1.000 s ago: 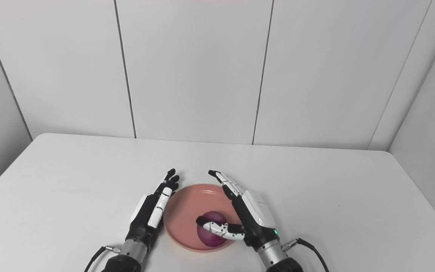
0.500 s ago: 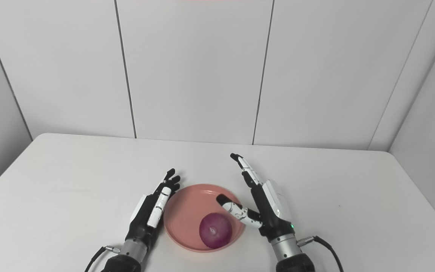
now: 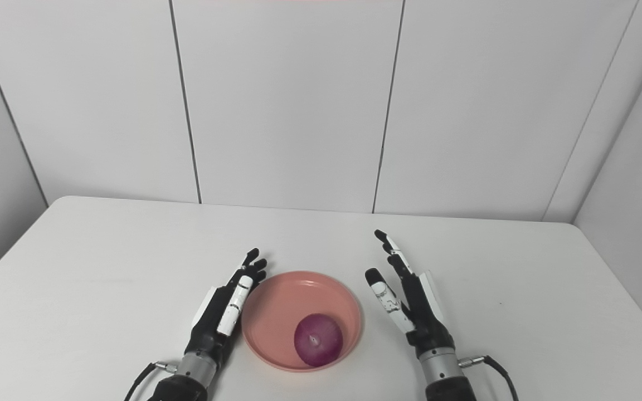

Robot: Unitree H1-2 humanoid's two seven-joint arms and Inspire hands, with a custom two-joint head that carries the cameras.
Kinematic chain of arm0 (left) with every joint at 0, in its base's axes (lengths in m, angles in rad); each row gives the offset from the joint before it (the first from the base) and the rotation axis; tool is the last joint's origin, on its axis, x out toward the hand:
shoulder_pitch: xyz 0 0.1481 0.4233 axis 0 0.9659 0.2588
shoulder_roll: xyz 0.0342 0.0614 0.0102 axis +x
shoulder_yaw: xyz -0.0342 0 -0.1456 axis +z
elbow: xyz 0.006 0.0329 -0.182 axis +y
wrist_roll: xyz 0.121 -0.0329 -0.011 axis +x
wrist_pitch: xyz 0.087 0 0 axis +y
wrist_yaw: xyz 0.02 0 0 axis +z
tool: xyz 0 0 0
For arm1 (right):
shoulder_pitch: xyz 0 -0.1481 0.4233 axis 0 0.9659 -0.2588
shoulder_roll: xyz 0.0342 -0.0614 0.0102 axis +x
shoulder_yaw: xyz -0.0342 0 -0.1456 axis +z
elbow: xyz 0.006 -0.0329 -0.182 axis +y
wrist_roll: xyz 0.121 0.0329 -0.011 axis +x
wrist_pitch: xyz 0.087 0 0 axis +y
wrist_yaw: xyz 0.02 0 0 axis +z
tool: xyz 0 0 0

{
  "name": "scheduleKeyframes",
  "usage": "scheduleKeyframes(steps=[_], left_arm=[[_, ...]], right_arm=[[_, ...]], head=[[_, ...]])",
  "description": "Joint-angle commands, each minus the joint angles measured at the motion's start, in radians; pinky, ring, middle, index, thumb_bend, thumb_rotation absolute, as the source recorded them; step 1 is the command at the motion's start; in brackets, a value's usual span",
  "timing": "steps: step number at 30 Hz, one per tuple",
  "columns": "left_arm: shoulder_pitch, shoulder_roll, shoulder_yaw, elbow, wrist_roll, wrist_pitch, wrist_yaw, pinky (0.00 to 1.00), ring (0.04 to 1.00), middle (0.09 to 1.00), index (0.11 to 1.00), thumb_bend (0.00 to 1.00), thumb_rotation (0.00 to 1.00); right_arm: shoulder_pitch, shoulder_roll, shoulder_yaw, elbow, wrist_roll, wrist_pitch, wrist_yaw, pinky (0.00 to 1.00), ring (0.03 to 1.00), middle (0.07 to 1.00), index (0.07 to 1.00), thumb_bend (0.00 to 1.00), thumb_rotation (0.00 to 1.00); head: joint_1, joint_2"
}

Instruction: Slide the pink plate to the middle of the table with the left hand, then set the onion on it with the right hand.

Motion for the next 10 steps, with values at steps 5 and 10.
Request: scheduleKeyframes(steps=[5, 10], left_arm=[[-0.031, 0.004, -0.003, 0.012, 0.021, -0.003, 0.000, 0.93, 0.929, 0.941, 0.948, 0.56, 1.00], [-0.031, 0.007, 0.001, 0.024, 0.036, -0.019, 0.010, 0.92, 0.912, 0.931, 0.939, 0.56, 1.00]], right_arm=[[-0.036, -0.003, -0.010, 0.003, 0.017, -0.003, 0.001, 0.93, 0.952, 0.955, 0.946, 0.60, 1.00], [-0.030, 0.009, -0.020, 0.001, 0.051, 0.042, 0.017, 0.91, 0.947, 0.950, 0.947, 0.63, 1.00]], head=[[-0.001, -0.002], [-0.002, -0.003]])
